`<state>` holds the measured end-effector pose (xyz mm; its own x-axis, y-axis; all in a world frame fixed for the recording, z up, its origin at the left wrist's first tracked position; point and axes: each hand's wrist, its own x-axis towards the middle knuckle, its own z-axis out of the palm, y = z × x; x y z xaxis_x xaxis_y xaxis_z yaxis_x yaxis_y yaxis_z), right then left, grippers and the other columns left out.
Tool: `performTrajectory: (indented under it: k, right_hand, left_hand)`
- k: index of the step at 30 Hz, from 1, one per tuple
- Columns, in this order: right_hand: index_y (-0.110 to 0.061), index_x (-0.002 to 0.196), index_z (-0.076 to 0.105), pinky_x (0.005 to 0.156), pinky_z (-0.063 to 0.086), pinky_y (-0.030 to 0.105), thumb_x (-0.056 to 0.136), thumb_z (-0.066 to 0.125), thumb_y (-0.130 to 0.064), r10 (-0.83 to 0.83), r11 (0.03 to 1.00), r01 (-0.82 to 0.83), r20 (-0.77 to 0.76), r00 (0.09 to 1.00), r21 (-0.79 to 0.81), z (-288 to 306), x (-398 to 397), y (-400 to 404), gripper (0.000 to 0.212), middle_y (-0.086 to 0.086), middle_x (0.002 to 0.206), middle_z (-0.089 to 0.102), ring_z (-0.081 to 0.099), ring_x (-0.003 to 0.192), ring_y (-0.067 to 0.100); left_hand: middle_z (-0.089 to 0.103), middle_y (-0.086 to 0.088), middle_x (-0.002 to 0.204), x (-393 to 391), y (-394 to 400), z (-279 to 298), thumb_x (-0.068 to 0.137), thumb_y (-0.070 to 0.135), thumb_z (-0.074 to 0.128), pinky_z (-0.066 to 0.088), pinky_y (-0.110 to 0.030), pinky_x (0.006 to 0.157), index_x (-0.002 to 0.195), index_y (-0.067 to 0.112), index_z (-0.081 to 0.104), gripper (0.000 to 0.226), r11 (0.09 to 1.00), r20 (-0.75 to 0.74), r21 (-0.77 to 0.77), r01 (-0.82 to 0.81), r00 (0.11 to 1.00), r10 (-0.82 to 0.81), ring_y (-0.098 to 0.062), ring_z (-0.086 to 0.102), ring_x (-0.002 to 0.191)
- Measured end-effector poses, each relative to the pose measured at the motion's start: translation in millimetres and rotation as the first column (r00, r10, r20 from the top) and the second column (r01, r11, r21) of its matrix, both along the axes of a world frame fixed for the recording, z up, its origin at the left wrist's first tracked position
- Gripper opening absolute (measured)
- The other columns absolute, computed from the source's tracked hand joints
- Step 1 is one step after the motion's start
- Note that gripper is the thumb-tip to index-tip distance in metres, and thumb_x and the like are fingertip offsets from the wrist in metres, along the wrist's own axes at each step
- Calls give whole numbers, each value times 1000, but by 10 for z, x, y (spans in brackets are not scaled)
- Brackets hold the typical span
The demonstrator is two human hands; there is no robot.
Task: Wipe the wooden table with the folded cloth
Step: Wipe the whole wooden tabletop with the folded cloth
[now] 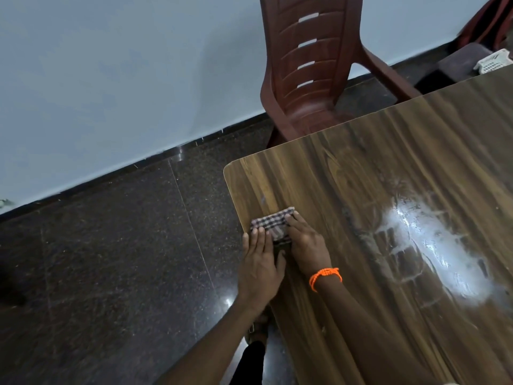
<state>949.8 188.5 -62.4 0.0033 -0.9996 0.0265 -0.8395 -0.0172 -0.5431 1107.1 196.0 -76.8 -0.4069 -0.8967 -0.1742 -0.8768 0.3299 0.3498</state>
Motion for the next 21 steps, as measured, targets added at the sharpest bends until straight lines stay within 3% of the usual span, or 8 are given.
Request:
performTrajectory:
  k: [3, 6, 9, 13, 16, 18, 21]
  right_hand:
    - [-1, 109, 67, 93, 51, 39, 80, 46, -15, 47, 999, -47, 15, 999, -26, -25, 209, 10, 38, 14, 129, 60, 45, 131, 30]
    - [-5, 116, 65, 98, 49, 35, 83, 58, -3, 104, 994, -102, 43, 994, -43, -95, 351, 223, 34, 10, 135, 56, 39, 136, 24]
    - [-8, 117, 65, 99, 48, 34, 87, 46, -9, 111, 993, -108, 57, 992, -53, -142, 308, 489, 36, 7, 139, 53, 37, 138, 20]
    - [-12, 117, 66, 100, 47, 35, 89, 46, -16, 25, 998, -22, 67, 997, -54, -184, 26, 685, 35, 2, 140, 52, 39, 136, 15]
    - [-13, 116, 67, 99, 48, 34, 85, 52, -4, -58, 996, 61, 47, 997, -63, -178, -167, 536, 35, 2, 138, 53, 42, 134, 16]
    - [-15, 114, 68, 96, 50, 34, 75, 59, 11, -139, 989, 141, 53, 989, -42, -152, -249, 270, 47, 1, 136, 56, 44, 133, 15]
    - [-19, 113, 67, 91, 53, 35, 76, 61, 9, -146, 989, 148, 66, 987, -22, -97, -305, -211, 47, 2, 133, 59, 45, 130, 14]
  left_hand:
    - [35, -15, 162, 271, 22, -4, 104, 52, 25, 0, -43, 129, 154, 2, 37, 71, 1000, -37, 23, -18, 999, 19, -21, 16, 156]
    - [38, -11, 161, 477, 242, -26, 104, 60, 24, 5, -43, 129, 152, 3, 42, 77, 999, -48, 43, -31, 998, 33, -18, 17, 156]
    - [43, -12, 158, 511, 486, -47, 104, 60, 30, 15, -44, 128, 148, 2, 47, 74, 1000, -48, 30, 4, 999, -2, -20, 22, 155]
    - [32, -19, 162, 238, 546, -51, 102, 51, 42, 13, -43, 126, 154, 0, 36, 73, 996, -26, -1, 87, 996, -87, -28, 18, 155]
    - [21, -20, 165, -39, 294, -17, 105, 50, 33, 12, -47, 127, 158, 0, 22, 74, 993, -25, -7, 116, 993, -116, -27, 8, 157]
    - [23, -21, 165, -173, 7, -1, 104, 47, 30, 14, -49, 127, 158, -1, 22, 73, 989, 13, -32, 144, 990, -143, -29, 9, 157]
    - [25, -22, 165, -225, -502, 23, 104, 45, 31, 10, -49, 127, 158, -1, 23, 72, 983, 83, -63, 173, 982, -167, -31, 13, 157]
